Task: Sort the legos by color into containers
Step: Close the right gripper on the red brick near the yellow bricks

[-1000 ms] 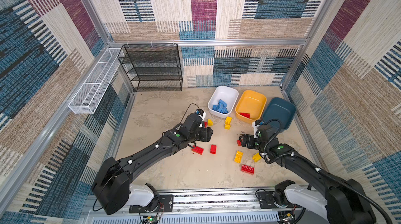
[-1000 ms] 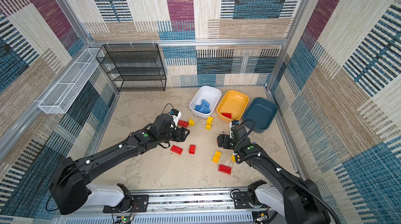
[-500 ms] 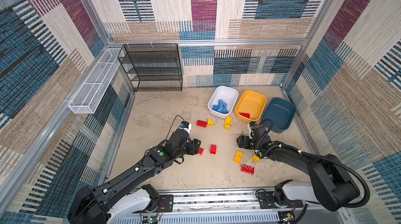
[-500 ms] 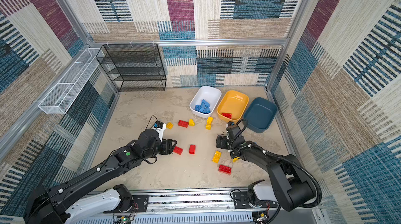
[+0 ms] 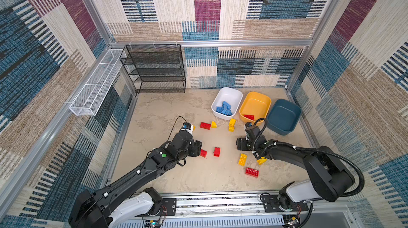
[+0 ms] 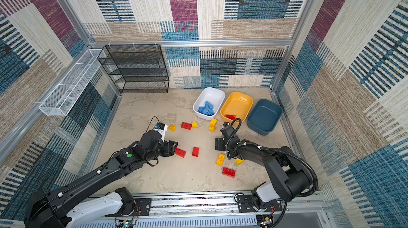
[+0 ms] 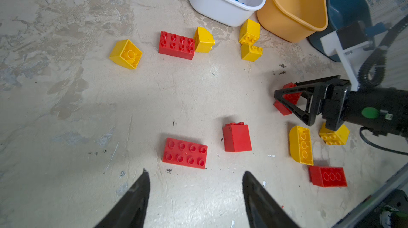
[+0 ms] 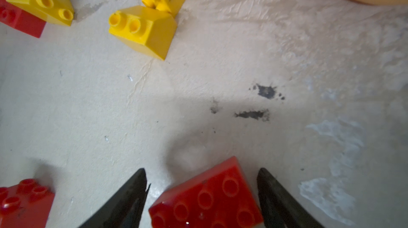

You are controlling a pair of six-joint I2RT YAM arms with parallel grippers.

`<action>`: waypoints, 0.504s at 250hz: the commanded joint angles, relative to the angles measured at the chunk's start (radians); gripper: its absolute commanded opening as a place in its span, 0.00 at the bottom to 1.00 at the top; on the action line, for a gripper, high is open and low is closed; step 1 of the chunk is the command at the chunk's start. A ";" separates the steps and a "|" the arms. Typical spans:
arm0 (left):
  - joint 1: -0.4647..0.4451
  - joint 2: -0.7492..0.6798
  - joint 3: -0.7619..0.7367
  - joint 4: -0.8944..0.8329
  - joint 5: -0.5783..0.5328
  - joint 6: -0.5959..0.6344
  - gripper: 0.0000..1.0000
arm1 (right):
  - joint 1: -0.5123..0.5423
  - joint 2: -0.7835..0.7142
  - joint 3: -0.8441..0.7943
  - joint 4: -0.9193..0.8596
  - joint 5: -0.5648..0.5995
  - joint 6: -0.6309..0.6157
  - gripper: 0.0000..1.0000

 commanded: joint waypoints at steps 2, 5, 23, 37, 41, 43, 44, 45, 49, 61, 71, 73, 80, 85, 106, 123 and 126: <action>0.001 -0.015 -0.007 -0.005 -0.021 0.038 0.67 | 0.039 0.026 0.022 -0.079 0.042 0.016 0.81; 0.000 -0.016 -0.008 -0.005 -0.021 0.038 0.67 | 0.042 0.031 0.023 -0.082 0.042 0.016 0.81; 0.000 -0.023 -0.011 -0.006 -0.023 0.037 0.67 | 0.053 0.046 0.034 -0.095 0.030 0.013 0.85; 0.000 -0.023 -0.013 -0.003 -0.021 0.037 0.68 | 0.062 0.053 0.041 -0.107 0.022 0.008 0.87; 0.001 -0.023 -0.014 -0.003 -0.020 0.038 0.68 | 0.065 0.054 0.043 -0.110 0.022 0.007 0.88; 0.000 -0.023 -0.014 -0.002 -0.020 0.037 0.68 | 0.066 0.054 0.044 -0.111 0.022 0.008 0.88; 0.000 -0.023 -0.014 -0.002 -0.020 0.037 0.68 | 0.067 0.054 0.044 -0.111 0.021 0.007 0.88; 0.000 -0.024 -0.014 -0.002 -0.020 0.036 0.68 | 0.067 0.054 0.043 -0.111 0.021 0.008 0.88; 0.001 -0.022 -0.014 -0.002 -0.018 0.036 0.68 | 0.069 0.054 0.043 -0.112 0.020 0.007 0.88; 0.000 -0.021 -0.017 -0.001 -0.017 0.034 0.67 | 0.074 0.053 0.041 -0.114 0.020 0.009 0.87; 0.000 -0.020 -0.019 0.002 -0.017 0.034 0.67 | 0.075 0.053 0.040 -0.116 0.021 0.012 0.86; 0.001 -0.021 -0.019 0.002 -0.017 0.034 0.67 | 0.077 0.053 0.039 -0.118 0.022 0.012 0.86; 0.000 -0.019 -0.020 0.004 -0.015 0.033 0.68 | 0.077 0.052 0.039 -0.121 0.030 0.016 0.86; 0.000 -0.019 -0.019 0.006 -0.015 0.032 0.68 | 0.078 0.051 0.038 -0.125 0.036 0.020 0.86; 0.000 -0.019 -0.021 0.007 -0.011 0.030 0.67 | 0.078 0.034 0.036 -0.134 0.055 0.030 0.88; 0.000 -0.017 -0.024 0.008 -0.008 0.030 0.68 | 0.078 0.016 0.034 -0.141 0.054 0.027 0.90; 0.000 -0.018 -0.024 0.007 -0.008 0.030 0.68 | 0.078 0.014 0.034 -0.143 0.054 0.027 0.91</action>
